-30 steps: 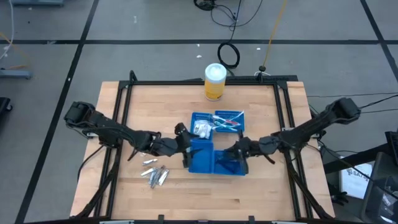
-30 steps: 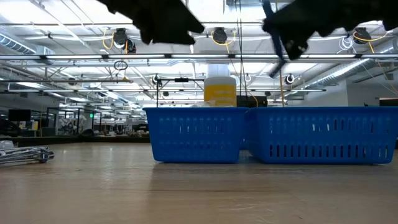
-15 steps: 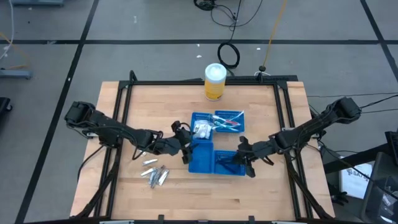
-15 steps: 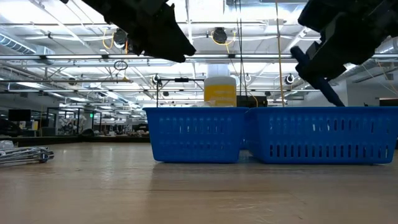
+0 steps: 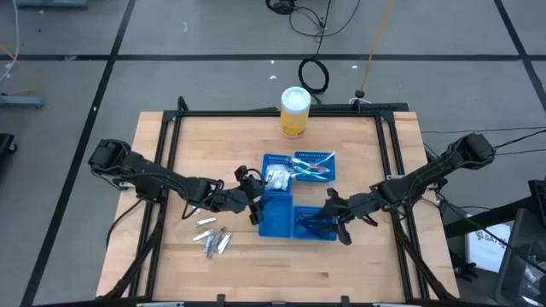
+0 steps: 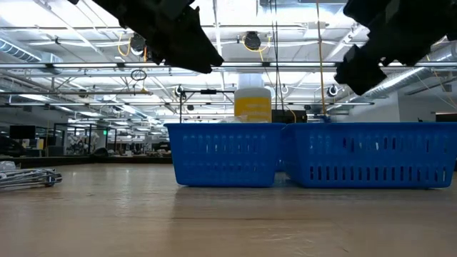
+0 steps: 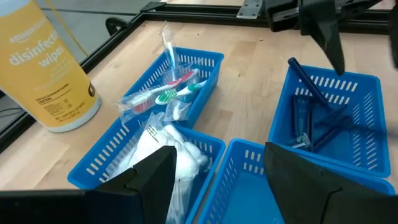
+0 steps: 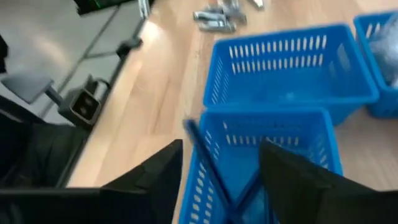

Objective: Pick & Place Travel size toiletries
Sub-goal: Put the silver nail cutter into the bottom left blue bin

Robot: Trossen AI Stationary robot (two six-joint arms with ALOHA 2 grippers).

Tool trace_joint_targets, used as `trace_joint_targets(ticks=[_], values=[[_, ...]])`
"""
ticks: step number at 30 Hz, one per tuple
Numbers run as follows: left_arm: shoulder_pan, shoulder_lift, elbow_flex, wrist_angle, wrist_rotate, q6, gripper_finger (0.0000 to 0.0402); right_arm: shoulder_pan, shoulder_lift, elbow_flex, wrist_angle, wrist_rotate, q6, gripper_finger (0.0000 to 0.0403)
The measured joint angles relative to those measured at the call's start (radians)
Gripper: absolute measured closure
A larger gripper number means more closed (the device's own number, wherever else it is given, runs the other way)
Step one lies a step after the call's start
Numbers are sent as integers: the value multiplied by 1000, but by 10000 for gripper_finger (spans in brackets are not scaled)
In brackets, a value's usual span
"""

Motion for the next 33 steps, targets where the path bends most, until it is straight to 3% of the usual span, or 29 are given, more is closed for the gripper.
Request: trace_joint_targets(ticks=[8, 13, 15, 20, 26, 33], values=[[0, 1, 0, -10, 5, 0, 165, 0, 0, 0, 168, -1, -101, 170], [-11, 1, 0, -184, 139, -83, 165, 0, 0, 0, 252, -2, -187, 176], [-22, -5, 0, -328, 184, -223, 165, 0, 0, 0, 274, -2, -233, 179], [-37, -6, -2, -705, 287, -763, 165, -15, 0, -1, 368, 0, -466, 180], [-82, -6, -2, -924, 414, -1338, 165, -87, -26, -1, 464, 6, -716, 182], [-129, -6, -4, -1148, 441, -1733, 165, -142, -93, -1, 458, 84, -750, 188]])
